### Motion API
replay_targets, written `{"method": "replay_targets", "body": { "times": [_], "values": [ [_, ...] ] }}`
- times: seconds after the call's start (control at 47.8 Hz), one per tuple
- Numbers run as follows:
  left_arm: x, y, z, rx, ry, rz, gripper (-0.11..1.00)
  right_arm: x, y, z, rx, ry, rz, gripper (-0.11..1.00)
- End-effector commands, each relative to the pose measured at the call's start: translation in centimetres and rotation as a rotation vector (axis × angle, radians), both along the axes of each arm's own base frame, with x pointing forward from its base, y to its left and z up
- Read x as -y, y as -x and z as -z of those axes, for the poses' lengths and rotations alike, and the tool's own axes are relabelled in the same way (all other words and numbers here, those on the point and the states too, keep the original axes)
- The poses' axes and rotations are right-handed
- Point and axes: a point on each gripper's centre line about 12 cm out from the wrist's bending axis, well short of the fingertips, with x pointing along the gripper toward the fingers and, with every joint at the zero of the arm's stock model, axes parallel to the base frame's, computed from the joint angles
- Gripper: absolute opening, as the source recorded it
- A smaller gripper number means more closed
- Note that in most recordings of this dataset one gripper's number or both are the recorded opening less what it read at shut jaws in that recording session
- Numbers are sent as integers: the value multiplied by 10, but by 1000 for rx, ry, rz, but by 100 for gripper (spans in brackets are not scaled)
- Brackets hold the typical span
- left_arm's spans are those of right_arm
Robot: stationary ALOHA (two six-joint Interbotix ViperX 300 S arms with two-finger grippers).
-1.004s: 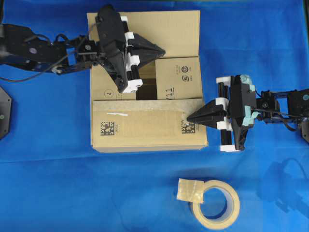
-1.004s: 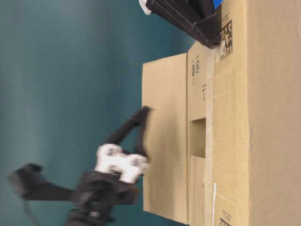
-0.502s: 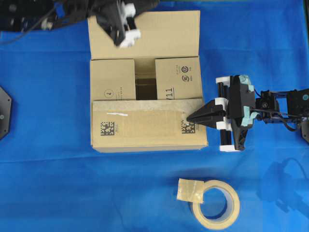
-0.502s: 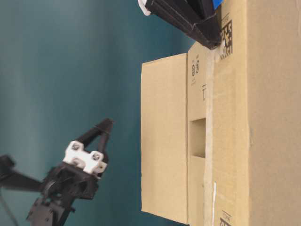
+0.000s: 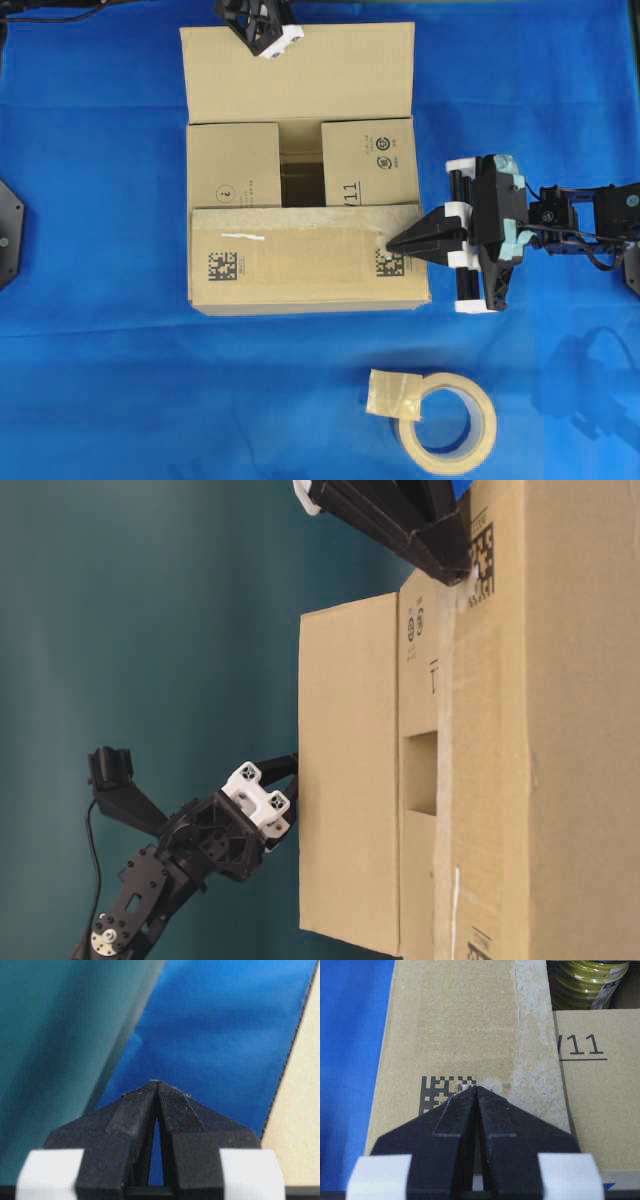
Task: Close the cardboard box.
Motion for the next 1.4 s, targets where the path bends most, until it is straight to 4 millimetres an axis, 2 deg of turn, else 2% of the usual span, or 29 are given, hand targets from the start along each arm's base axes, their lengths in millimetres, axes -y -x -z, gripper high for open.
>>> {"method": "replay_targets", "body": {
  "times": [0.0,0.397,0.627,1.004,1.38],
  "values": [
    [0,-3,-17,30,-16,4,0,2,-5,-9,32,3,4,0],
    [19,-14,-27,33,-3,42,0,5,-5,-9,32,5,14,0],
    [32,-12,-33,8,47,43,0,8,-5,-9,34,8,20,0],
    [73,-10,-52,1,99,92,0,11,-5,-9,34,9,29,0],
    [131,-6,-39,-30,144,190,0,12,-6,-9,35,10,32,0]
  ]
}}
